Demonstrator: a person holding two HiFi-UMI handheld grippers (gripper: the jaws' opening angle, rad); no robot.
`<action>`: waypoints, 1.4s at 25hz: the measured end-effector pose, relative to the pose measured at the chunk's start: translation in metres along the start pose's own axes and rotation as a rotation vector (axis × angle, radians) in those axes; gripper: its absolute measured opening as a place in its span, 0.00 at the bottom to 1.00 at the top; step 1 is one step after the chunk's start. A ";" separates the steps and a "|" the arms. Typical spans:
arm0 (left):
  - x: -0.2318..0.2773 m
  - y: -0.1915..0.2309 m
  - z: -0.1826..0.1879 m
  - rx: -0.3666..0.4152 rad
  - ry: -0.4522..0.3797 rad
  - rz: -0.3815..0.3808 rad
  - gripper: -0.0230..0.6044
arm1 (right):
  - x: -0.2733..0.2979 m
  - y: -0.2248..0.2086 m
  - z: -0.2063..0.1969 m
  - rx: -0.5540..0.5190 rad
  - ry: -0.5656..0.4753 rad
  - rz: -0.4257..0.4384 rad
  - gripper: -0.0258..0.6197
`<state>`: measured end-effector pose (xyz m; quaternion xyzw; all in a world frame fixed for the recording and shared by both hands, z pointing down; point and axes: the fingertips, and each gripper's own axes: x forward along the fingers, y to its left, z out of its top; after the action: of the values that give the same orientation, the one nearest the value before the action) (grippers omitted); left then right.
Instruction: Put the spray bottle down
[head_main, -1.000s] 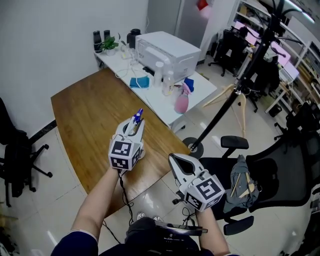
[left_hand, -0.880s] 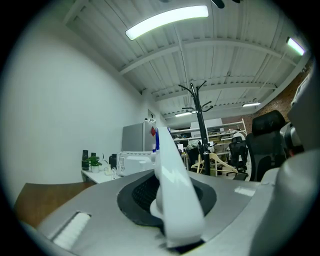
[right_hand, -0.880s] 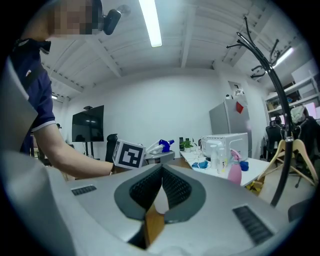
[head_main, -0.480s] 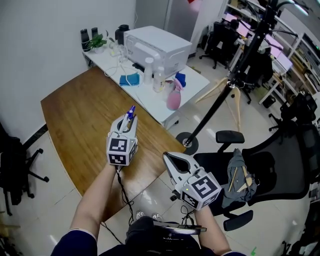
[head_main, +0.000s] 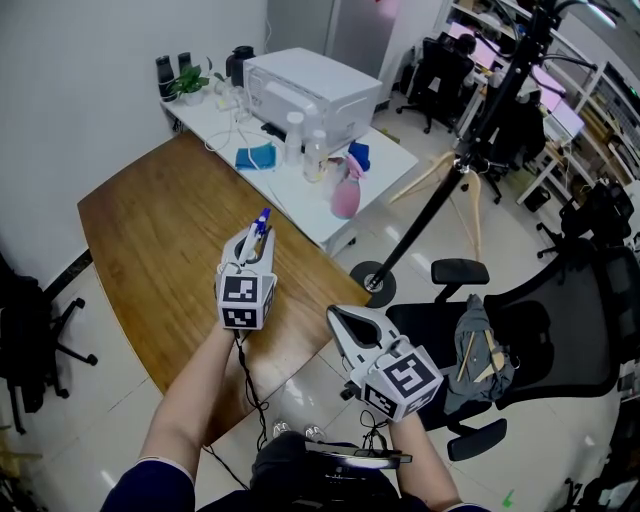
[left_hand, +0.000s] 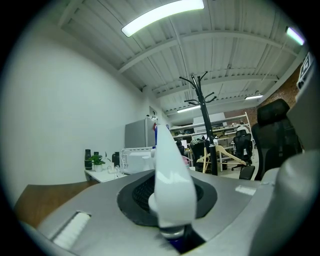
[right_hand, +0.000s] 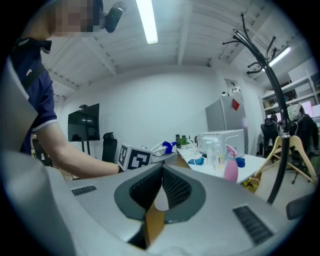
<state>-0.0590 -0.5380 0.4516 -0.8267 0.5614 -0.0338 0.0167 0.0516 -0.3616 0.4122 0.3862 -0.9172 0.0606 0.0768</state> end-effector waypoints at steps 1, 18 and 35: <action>0.000 0.000 0.000 0.001 -0.004 0.001 0.15 | 0.000 -0.001 0.000 0.001 0.001 -0.002 0.05; 0.001 -0.003 -0.025 -0.025 0.066 -0.017 0.40 | -0.008 -0.008 -0.003 0.020 -0.004 -0.018 0.05; -0.144 -0.012 -0.029 -0.017 0.113 0.043 0.45 | 0.009 0.027 0.003 0.029 -0.046 0.132 0.05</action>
<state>-0.1030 -0.3996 0.4756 -0.8114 0.5793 -0.0751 -0.0212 0.0255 -0.3494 0.4092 0.3273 -0.9412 0.0699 0.0459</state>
